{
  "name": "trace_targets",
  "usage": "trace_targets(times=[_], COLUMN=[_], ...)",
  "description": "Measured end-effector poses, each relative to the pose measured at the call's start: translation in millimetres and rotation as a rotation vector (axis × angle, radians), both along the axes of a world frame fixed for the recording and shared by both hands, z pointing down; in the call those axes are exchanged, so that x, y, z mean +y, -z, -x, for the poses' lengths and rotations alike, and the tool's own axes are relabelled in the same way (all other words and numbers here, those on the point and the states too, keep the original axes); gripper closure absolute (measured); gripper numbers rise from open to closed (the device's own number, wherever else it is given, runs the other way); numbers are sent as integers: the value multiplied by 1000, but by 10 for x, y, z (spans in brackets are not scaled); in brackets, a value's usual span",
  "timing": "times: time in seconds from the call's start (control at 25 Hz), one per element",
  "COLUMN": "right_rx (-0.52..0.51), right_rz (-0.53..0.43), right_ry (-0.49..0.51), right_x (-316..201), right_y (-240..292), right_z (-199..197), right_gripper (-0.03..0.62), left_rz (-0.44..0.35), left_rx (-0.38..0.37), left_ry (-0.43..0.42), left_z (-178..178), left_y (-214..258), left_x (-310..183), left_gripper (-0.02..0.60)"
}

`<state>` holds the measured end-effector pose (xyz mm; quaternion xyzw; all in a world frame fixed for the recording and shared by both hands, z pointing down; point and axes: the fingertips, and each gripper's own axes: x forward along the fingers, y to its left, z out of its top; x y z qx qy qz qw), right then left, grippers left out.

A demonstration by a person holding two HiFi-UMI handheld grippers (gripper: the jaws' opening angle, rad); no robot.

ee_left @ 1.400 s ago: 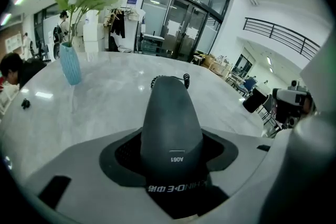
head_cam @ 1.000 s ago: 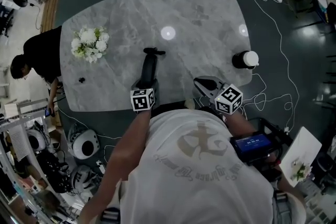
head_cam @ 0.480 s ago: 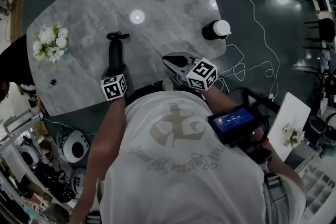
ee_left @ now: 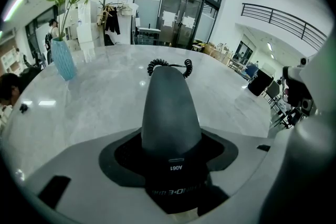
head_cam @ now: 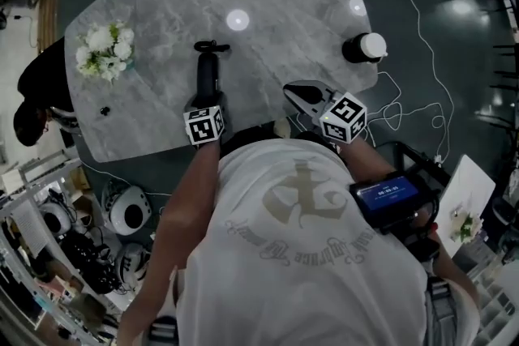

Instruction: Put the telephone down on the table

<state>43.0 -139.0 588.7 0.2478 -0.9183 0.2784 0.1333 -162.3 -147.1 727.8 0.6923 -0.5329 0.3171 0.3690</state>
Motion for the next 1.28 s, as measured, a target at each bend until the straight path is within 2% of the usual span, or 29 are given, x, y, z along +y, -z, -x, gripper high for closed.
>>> trace_targets(times=[0.36,0.44,0.56,0.72,0.88,1.04,1.28], right_rx=[12,10,4,1,-15,-16,-37], right_rz=[-1,-5,-9,-11,-22,-40,-70], right_ry=[21,30,42,53,78,100,142], right_x=[22,16,14,21,8,-8,-46], right_y=[-23,-15,0,13,20,69,107], right_z=[88,112,153,181,308,318,387], right_gripper=[579,579,579,579,579,579,579], left_rz=[-9,-17,-44,-80,-117,-146,-204], left_rx=[0,6,60,110,121,149,152], left_ry=[-44,-48,-48,-67,-69,-42,-39], left_z=[-10,-24,-39,-2,144,165,174], left_y=[2,19,79,179,329,464,667], left_x=[-28,-34,-36,3,47,103,194], left_gripper=[296,272,243,239,239,239,241])
